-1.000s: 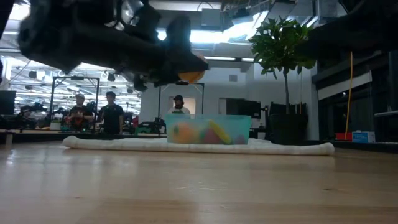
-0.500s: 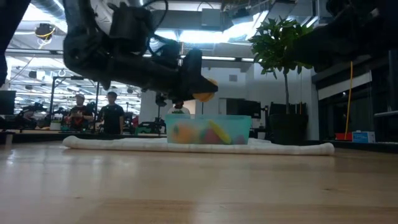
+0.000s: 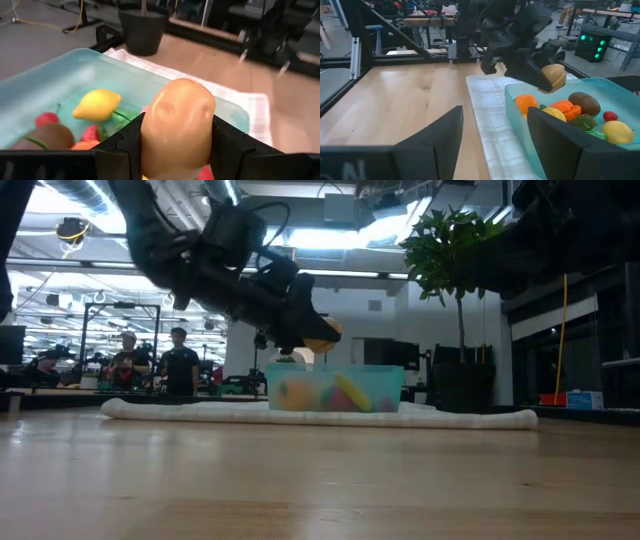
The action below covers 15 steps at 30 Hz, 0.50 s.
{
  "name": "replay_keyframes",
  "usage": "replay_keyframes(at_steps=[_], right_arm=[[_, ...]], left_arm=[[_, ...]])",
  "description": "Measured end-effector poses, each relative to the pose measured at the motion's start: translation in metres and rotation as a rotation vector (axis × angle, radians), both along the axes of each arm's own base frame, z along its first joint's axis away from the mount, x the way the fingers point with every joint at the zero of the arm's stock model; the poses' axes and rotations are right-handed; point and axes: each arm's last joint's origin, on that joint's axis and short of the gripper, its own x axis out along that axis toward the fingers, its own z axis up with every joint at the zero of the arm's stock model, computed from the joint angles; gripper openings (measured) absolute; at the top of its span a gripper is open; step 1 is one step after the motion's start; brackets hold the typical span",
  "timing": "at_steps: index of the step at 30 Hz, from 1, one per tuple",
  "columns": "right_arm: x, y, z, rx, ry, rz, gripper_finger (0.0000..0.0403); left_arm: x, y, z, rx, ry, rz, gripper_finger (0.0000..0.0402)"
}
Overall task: Pick and placing Produce into tupperware
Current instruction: Put the brown potato into the green bin
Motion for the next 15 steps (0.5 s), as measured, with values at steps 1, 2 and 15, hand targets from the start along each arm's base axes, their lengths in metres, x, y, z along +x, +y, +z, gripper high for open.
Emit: replay_keyframes(at_steps=[1, 2, 15], right_arm=[[0.0, 0.0, 0.0, 0.0, 0.0, -0.002, 0.0223], [0.0, -0.001, 0.0, 0.0, 0.0, -0.003, 0.0223], [0.0, -0.001, -0.001, -0.004, 0.006, -0.001, 0.0223]], left_arm=[[0.001, 0.003, 0.004, 0.005, 0.029, -0.005, 0.0156], [0.001, 0.006, 0.007, 0.008, 0.065, -0.006, 0.0156], [0.031, 0.032, 0.06, 0.133, 0.339, -0.082, 0.0156]])
